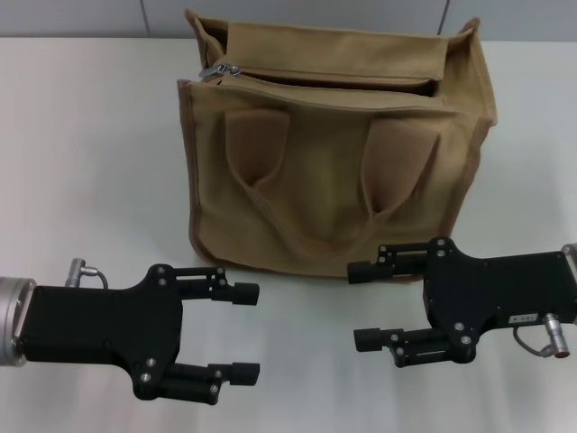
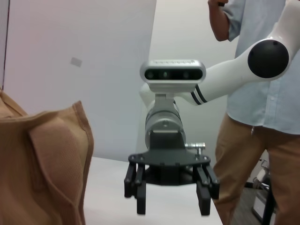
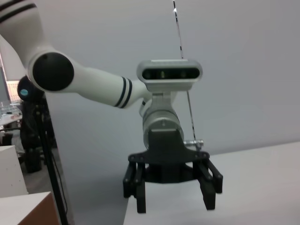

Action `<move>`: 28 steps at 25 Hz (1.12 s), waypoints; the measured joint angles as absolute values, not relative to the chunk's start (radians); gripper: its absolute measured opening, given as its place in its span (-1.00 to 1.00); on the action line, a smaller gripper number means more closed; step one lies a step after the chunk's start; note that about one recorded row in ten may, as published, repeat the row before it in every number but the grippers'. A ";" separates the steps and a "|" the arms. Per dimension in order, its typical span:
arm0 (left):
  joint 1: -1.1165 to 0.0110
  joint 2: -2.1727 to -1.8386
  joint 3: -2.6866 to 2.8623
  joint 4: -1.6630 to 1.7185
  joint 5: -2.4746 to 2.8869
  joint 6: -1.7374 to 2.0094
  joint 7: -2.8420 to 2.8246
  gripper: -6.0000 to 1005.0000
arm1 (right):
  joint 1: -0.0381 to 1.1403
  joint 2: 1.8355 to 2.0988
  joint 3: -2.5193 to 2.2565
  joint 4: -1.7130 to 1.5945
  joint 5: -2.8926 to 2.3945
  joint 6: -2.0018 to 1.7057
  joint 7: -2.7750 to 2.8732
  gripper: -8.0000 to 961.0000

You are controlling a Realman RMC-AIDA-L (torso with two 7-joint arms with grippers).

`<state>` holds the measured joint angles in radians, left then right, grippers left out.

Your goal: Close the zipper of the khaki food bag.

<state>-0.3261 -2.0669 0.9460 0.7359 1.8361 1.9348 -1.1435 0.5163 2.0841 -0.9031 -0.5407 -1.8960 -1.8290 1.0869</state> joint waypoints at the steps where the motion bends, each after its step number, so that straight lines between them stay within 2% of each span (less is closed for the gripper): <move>1: -0.326 -2.067 0.946 0.736 1.836 1.935 -1.143 0.53 | 0.519 2.084 -0.912 -0.531 -1.896 -1.812 1.084 0.44; 13: -0.331 -2.069 0.913 0.735 1.814 1.937 -1.138 0.53 | 0.525 2.085 -0.922 -0.526 -1.885 -1.792 1.083 0.44; 20: -0.291 -2.069 0.728 0.641 1.669 1.928 -1.013 0.53 | 0.527 2.086 -0.919 -0.435 -1.830 -1.799 0.984 0.44; 28: -0.301 -2.068 0.533 0.578 1.642 1.755 -0.982 0.53 | 0.527 2.086 -0.916 -0.353 -1.799 -1.801 0.903 0.44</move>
<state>-0.3015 -2.0682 0.5333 0.5784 1.6418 1.7546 -0.9825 0.5268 2.0862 -0.9161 -0.3533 -1.7987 -1.8005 0.9027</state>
